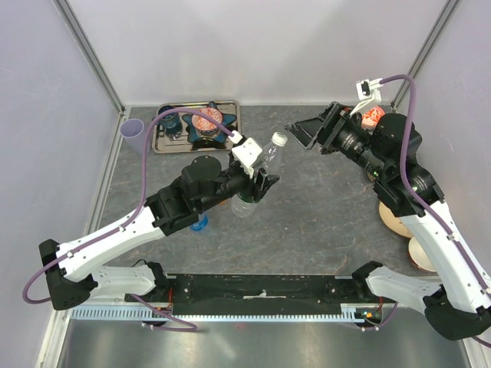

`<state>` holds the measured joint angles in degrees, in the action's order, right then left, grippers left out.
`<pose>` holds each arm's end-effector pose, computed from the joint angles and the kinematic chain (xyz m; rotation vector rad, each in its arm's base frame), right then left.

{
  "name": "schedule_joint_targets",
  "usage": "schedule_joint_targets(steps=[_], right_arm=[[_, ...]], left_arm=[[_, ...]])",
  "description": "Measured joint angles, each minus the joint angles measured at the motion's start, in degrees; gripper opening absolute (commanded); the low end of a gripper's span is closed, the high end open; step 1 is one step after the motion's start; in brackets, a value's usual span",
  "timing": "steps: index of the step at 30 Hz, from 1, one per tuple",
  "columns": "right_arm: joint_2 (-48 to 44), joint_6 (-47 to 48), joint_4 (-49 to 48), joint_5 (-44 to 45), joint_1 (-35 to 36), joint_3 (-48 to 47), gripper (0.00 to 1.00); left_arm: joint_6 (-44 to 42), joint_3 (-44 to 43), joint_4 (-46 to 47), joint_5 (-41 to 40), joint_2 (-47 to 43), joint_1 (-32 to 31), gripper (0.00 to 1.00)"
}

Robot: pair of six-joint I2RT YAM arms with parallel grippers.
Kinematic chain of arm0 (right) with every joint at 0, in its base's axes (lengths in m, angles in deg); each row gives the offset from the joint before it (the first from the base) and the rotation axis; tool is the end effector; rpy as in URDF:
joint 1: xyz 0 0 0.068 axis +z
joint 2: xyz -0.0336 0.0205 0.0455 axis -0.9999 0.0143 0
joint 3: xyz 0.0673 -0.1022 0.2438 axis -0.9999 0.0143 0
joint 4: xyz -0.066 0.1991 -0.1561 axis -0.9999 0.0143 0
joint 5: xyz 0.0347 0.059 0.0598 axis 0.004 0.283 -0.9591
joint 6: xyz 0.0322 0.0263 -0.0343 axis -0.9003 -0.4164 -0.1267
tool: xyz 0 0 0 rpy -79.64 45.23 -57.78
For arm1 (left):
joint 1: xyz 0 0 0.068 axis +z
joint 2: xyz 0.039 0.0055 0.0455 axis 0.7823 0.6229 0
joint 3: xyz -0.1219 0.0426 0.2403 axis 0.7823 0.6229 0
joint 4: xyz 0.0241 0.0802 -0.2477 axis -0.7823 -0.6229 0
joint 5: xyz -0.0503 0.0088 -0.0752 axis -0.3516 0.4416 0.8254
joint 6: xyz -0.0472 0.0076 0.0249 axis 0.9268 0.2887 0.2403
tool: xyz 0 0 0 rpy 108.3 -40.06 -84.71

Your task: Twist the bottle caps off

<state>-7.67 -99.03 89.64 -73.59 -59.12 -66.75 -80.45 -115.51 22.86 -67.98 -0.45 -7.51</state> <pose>0.1696 0.1056 0.4929 -0.0074 1.6577 1.0881 0.1363 -0.2228 0.4055 0.8231 1.5352 -0.7162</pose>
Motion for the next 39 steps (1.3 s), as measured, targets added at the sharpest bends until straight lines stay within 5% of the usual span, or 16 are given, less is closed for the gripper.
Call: schedule_joint_targets(steps=[6,16,39], right_arm=[[1.4,-0.8,1.8,-0.2,0.1,0.0,0.78],[3.3,-1.9,1.2,-0.5,2.2,0.0,0.77],[5.9,-2.1,-0.4,1.2,5.1,0.3,0.50]], left_arm=[[-2.3,0.5,2.1,-8.8,0.2,-1.3,0.47],[-3.7,0.5,2.7,-11.9,2.2,-2.0,0.46],[-3.8,1.2,3.0,-12.6,2.2,-2.3,0.46]])
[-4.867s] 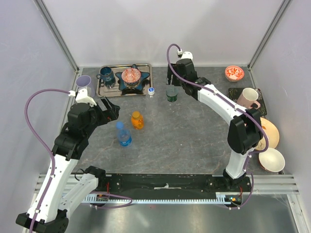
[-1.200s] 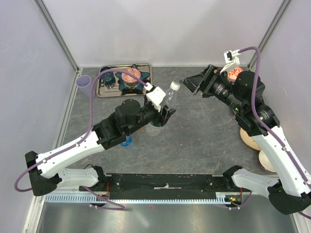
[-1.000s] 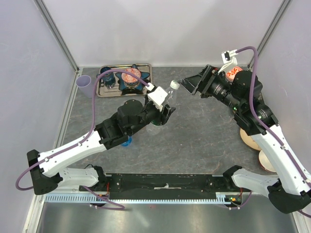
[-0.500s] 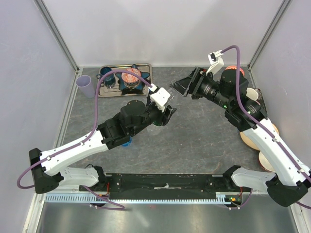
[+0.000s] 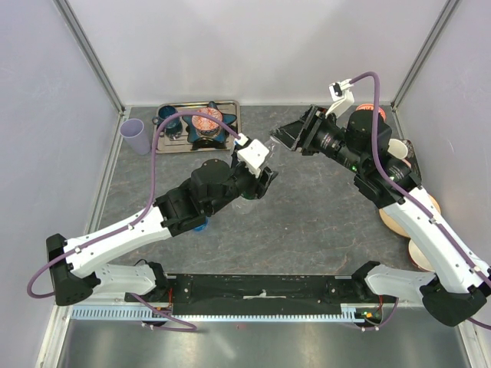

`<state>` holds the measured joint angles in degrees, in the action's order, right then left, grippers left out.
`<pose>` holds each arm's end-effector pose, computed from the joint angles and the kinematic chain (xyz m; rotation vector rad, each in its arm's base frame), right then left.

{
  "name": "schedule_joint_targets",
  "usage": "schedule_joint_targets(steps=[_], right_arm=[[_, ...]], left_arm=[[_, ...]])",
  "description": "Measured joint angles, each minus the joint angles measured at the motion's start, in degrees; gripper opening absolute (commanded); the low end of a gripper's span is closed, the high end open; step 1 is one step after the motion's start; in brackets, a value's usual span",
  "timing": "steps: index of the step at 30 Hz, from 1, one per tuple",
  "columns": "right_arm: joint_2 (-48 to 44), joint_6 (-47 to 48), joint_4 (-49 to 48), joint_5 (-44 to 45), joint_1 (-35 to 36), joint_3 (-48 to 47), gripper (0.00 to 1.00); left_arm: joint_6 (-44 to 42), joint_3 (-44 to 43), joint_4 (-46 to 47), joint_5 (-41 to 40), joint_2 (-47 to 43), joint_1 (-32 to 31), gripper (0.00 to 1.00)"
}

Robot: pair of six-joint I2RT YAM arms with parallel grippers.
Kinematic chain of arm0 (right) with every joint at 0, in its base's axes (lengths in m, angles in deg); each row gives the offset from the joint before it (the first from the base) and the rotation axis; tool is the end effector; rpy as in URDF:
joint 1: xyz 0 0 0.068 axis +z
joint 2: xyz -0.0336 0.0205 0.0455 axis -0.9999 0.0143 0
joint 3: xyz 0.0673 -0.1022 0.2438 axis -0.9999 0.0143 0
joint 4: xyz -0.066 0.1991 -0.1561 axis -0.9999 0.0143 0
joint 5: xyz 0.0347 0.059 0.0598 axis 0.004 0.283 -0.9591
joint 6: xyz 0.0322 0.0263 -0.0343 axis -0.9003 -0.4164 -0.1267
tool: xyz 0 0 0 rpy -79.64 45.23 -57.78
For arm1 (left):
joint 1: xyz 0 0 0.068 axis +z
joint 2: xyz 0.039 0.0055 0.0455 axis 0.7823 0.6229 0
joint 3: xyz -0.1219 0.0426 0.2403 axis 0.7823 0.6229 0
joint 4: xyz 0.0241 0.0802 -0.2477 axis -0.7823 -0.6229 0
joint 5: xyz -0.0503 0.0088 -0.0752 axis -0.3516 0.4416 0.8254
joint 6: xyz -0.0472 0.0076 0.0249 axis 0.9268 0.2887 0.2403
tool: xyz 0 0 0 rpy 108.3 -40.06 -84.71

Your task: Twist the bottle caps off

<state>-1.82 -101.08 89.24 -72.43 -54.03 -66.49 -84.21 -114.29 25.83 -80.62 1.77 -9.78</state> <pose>0.1914 0.1418 0.4719 -0.0232 1.7800 1.1332 0.1397 -0.2344 0.3941 0.7444 1.5501 -0.5119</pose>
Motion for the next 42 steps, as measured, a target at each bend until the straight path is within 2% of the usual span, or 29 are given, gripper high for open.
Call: schedule_joint_targets(steps=[6,9,12,14,16,21,24,29,33,37,42], right_arm=[[0.0,0.0,-0.4,0.1,0.5,0.9,0.48],[0.0,0.1,-0.5,0.4,0.6,1.3,0.42],[0.0,0.3,-0.6,0.5,0.6,1.6,0.31],[0.0,0.4,-0.7,0.6,0.6,1.9,0.17],[0.0,0.4,-0.7,0.7,0.6,2.2,0.00],[-1.1,1.3,-1.9,0.3,0.8,4.0,0.00],[-2.2,2.8,-1.9,-0.2,1.3,4.7,0.00],[-4.4,7.0,-3.5,-6.0,1.4,4.7,0.00],[-5.6,10.7,-6.8,-11.9,1.4,4.7,0.00],[-6.5,12.4,-10.9,-18.2,1.3,5.4,0.00],[-9.0,13.3,-17.9,-27.8,1.0,7.9,0.00]], left_arm=[[0.0,0.0,0.2,-0.2,0.0,0.0,0.46],[0.0,0.2,0.2,-0.4,0.0,0.0,0.46],[0.0,0.4,0.2,-0.5,0.0,0.0,0.46],[0.0,0.7,0.2,-0.6,-0.1,0.0,0.46],[0.0,1.0,0.2,-0.6,-0.2,0.0,0.46],[0.0,2.2,0.3,0.7,-1.3,0.0,0.46],[0.0,3.4,0.3,3.6,-3.0,0.1,0.51],[2.9,3.7,0.2,17.7,-6.0,3.6,0.52],[10.5,3.7,2.6,38.2,-7.2,10.8,0.53],[19.7,3.8,7.7,55.5,-6.9,16.0,0.53],[31.4,4.4,19.2,71.5,-4.5,18.0,0.50]])
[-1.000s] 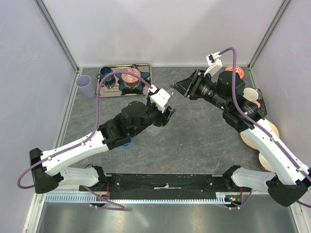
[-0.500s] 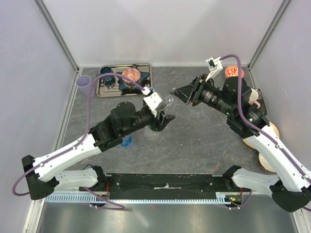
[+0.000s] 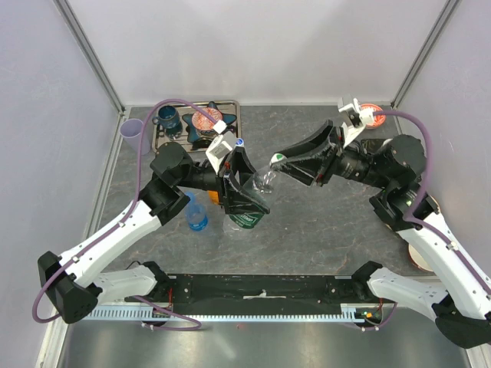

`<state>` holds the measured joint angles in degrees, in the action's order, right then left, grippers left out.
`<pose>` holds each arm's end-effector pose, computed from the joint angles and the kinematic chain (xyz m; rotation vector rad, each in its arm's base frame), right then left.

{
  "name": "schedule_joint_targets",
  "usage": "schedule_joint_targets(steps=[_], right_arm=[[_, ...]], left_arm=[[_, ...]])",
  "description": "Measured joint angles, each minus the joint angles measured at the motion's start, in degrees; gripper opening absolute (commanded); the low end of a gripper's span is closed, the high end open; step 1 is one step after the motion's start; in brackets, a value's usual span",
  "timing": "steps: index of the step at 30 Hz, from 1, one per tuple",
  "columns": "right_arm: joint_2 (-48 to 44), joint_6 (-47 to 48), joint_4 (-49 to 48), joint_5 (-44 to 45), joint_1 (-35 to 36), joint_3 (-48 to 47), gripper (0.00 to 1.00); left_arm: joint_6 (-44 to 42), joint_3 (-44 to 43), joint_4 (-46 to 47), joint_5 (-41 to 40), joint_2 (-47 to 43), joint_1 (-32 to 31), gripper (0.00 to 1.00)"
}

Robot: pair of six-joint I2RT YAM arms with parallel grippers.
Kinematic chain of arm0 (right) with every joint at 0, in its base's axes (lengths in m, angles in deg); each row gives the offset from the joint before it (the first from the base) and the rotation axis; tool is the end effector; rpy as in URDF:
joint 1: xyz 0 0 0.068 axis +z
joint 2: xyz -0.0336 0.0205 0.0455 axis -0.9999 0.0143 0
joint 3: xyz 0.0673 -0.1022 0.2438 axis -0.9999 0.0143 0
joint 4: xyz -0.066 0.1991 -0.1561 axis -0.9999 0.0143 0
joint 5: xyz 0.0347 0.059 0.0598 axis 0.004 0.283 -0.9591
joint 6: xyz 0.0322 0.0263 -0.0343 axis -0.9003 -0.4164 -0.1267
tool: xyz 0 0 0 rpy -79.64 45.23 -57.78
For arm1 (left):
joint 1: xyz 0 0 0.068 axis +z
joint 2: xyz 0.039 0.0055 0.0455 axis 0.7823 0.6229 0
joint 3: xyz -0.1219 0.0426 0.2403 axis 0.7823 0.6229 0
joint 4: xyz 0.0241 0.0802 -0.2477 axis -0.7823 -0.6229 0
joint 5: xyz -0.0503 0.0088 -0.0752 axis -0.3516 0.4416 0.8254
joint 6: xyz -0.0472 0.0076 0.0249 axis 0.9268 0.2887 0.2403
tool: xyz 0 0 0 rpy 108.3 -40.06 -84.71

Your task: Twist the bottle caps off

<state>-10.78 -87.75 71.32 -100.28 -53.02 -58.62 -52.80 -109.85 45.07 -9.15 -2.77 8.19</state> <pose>0.1407 0.1295 0.4903 -0.6864 1.3443 1.3504 0.1533 -0.1847 0.4191 1.1082 1.2723 -1.6190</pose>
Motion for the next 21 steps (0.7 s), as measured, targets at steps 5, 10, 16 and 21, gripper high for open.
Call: schedule_joint_targets(steps=[5,10,16,21], right_arm=[[-3.5,-0.2,-9.6,-8.6,0.0,4.9,0.00],[-3.7,-2.0,-19.3,-18.1,0.0,8.1,0.00],[-3.1,-1.2,-22.1,-22.9,0.1,8.7,0.08],[-3.3,1.5,-15.8,-20.7,0.5,7.1,0.77]], left_arm=[[11.4,0.9,13.1,11.9,2.5,-0.2,0.50],[19.9,1.2,23.3,19.8,5.4,-0.7,0.48],[24.8,1.2,30.8,24.5,7.8,-0.8,0.45],[21.6,1.1,26.5,24.9,7.4,-0.7,0.48]])
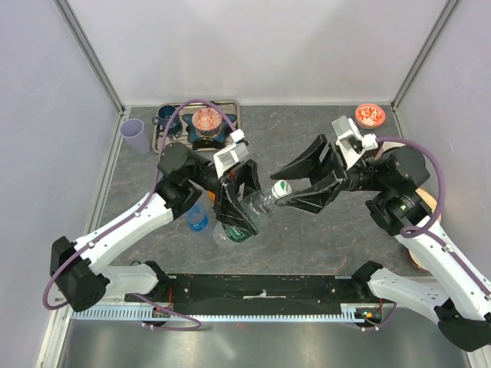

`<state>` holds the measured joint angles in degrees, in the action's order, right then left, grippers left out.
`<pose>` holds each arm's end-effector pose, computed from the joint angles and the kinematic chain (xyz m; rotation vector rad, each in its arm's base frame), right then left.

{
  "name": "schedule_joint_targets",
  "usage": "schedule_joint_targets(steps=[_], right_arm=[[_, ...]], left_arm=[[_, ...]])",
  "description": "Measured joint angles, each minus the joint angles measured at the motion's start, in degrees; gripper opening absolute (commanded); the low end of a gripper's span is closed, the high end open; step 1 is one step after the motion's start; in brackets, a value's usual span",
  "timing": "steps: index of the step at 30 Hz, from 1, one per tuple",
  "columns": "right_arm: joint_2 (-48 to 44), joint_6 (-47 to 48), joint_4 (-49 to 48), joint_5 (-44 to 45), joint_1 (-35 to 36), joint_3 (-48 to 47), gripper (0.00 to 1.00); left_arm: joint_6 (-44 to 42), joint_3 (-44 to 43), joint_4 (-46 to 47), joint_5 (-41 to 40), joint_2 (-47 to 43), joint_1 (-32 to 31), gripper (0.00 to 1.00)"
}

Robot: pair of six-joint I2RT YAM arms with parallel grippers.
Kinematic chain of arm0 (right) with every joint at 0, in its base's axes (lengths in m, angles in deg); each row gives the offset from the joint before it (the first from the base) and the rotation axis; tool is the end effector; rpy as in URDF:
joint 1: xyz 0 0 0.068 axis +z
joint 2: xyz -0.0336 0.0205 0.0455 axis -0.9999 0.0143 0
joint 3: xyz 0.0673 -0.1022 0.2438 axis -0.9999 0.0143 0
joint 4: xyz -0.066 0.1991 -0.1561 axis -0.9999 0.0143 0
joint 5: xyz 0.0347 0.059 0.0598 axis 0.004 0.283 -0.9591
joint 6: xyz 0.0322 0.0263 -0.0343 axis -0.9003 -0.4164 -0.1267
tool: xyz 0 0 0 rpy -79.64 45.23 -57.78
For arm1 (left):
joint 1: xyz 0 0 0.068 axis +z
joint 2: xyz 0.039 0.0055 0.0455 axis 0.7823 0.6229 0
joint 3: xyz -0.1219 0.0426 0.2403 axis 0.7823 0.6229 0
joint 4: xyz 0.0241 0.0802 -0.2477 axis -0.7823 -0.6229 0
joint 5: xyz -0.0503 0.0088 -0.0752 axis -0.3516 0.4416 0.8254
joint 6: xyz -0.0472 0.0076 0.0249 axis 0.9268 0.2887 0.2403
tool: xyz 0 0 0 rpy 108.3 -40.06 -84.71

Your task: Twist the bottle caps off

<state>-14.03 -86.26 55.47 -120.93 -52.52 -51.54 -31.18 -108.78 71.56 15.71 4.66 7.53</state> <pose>0.1184 0.1257 0.4830 -1.0788 1.0296 1.4735 0.1568 -0.1998 0.4160 1.4990 1.1218 -1.9398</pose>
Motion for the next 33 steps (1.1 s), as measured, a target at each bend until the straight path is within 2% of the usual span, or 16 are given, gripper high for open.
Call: schedule_joint_targets(steps=[3,8,14,19,28,33], right_arm=[[0.1,1.0,6.6,5.0,0.4,-2.1,0.97],[0.5,2.1,15.3,13.1,0.4,-8.0,0.98],[2.3,1.3,21.1,22.3,0.4,-15.9,0.98],[4.0,-1.6,25.7,32.2,0.4,-19.0,0.98],[8.4,-5.5,35.5,47.0,0.4,-20.3,0.98],[9.1,-6.9,37.5,50.0,0.4,-20.3,0.95]], left_arm=[[-9.1,-2.4,-12.1,-2.1,-1.3,0.0,0.49],[-22.6,-6.0,-28.7,-7.3,-4.2,0.0,0.49],[-30.8,-7.1,-38.3,-16.4,-5.6,-0.1,0.51],[-37.7,-6.7,-44.1,-35.1,-6.5,-2.3,0.51],[-47.5,-4.7,-46.5,-73.5,-8.3,-12.8,0.50],[-50.5,-4.5,-46.4,-87.3,-7.9,-15.7,0.49]])
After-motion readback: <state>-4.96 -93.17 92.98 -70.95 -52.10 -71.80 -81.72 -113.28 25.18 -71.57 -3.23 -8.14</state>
